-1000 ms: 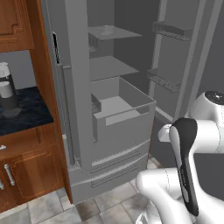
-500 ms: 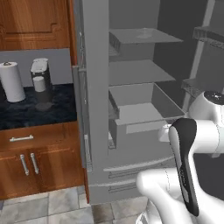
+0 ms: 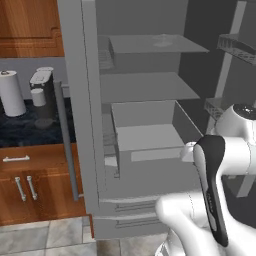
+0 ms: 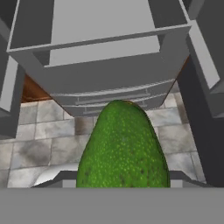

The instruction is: Place the avocado and squash inside the fridge drawer. Close the drawer after placing the vegetables.

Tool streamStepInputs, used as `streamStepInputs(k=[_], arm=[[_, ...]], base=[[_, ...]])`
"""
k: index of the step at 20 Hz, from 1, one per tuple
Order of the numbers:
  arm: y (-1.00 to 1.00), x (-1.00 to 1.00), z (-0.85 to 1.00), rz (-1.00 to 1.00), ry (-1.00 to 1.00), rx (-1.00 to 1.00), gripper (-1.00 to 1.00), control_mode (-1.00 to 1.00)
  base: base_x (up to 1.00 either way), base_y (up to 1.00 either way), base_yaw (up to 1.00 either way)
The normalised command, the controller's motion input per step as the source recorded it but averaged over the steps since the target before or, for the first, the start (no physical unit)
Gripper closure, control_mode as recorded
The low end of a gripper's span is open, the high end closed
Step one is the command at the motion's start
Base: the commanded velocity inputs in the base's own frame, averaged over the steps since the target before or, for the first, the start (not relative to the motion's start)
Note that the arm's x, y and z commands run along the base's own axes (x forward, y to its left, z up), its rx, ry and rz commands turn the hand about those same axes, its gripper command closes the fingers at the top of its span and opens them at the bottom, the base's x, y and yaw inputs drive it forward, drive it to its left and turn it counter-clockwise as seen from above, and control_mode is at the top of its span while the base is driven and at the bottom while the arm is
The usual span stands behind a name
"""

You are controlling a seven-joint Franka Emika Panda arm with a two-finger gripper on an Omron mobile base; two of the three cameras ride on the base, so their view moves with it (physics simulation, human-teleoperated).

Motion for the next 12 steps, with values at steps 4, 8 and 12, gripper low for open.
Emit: streamStepInputs(k=[4, 8, 12], arm=[[0.00, 0.00, 0.00, 0.00, 0.00, 0.00, 1.00, 1.00], [-0.06, 0.41, 0.00, 0.01, 0.00, 0.01, 1.00, -1.00], [-0.33, 1.00, 0.04, 0.01, 0.00, 0.05, 1.00, -1.00]], base=[[0.36, 0.01, 0.00], [0.28, 0.00, 0.00], [0.00, 0.00, 0.00]])
